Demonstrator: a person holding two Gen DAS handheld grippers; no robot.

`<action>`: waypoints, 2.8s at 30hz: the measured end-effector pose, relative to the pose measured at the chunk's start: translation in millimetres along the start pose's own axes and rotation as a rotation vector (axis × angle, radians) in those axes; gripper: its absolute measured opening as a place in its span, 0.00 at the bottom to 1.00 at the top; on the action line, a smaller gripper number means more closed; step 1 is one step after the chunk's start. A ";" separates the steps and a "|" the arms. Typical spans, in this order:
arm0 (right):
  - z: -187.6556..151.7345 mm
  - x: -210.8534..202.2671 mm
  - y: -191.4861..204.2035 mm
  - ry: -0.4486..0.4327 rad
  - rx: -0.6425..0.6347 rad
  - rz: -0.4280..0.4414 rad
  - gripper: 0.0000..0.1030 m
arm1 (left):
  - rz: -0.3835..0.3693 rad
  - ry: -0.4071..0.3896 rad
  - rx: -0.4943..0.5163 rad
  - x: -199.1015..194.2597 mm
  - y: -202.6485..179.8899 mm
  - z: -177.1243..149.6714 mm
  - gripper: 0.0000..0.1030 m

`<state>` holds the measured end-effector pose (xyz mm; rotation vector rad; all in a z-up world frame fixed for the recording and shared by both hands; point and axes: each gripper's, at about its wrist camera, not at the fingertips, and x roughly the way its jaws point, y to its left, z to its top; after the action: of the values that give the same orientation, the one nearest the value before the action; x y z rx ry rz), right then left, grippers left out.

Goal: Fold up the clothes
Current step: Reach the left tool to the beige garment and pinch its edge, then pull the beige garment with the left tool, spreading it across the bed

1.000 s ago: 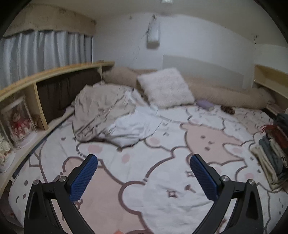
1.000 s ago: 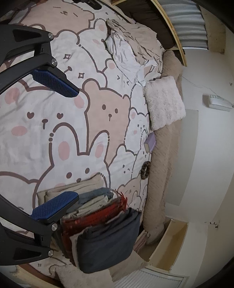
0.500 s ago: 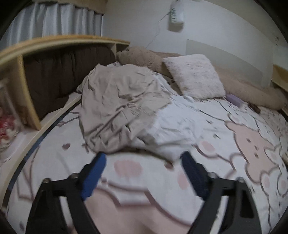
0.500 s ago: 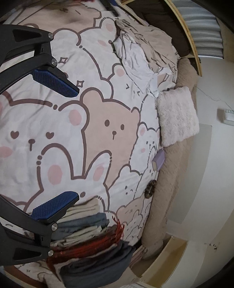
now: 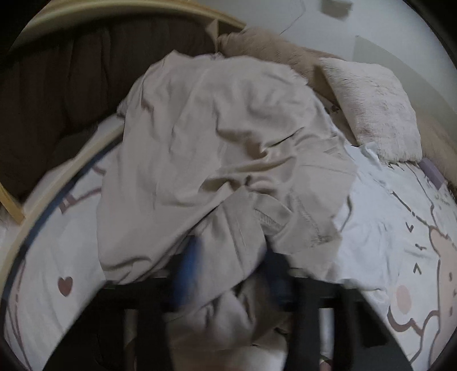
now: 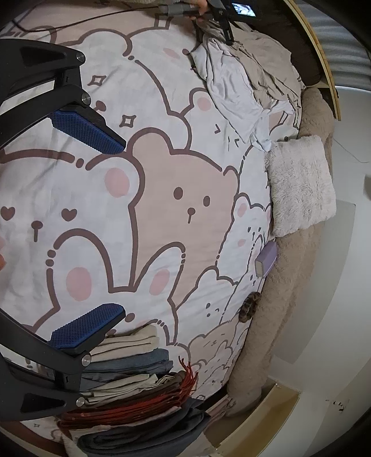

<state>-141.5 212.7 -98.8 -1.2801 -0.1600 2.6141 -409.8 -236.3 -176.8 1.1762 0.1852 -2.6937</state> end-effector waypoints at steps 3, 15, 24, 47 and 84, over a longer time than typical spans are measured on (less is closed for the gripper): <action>0.4 -1.7 -0.8 -0.009 0.000 0.012 1.00 | -0.042 0.002 -0.038 -11.0 9.5 -1.4 0.06; -9.3 -56.5 -41.5 -0.109 0.140 0.116 1.00 | -0.618 -0.148 0.383 -249.3 -134.5 -93.8 0.04; -54.5 -127.2 -115.7 -0.242 0.268 0.085 1.00 | -1.199 0.129 0.656 -398.1 -262.9 -281.6 0.04; -75.9 -78.7 -96.4 -0.186 0.259 0.148 1.00 | -0.492 -0.037 0.288 -223.3 -145.6 -134.8 0.75; -60.6 -88.4 -43.9 -0.167 0.063 0.340 0.99 | -0.534 0.376 0.441 -311.5 -61.1 -341.5 0.01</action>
<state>-34.3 233.1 -59.7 -1.1533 0.1242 2.9847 26.3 -71.2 -176.2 2.0176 -0.0623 -3.0203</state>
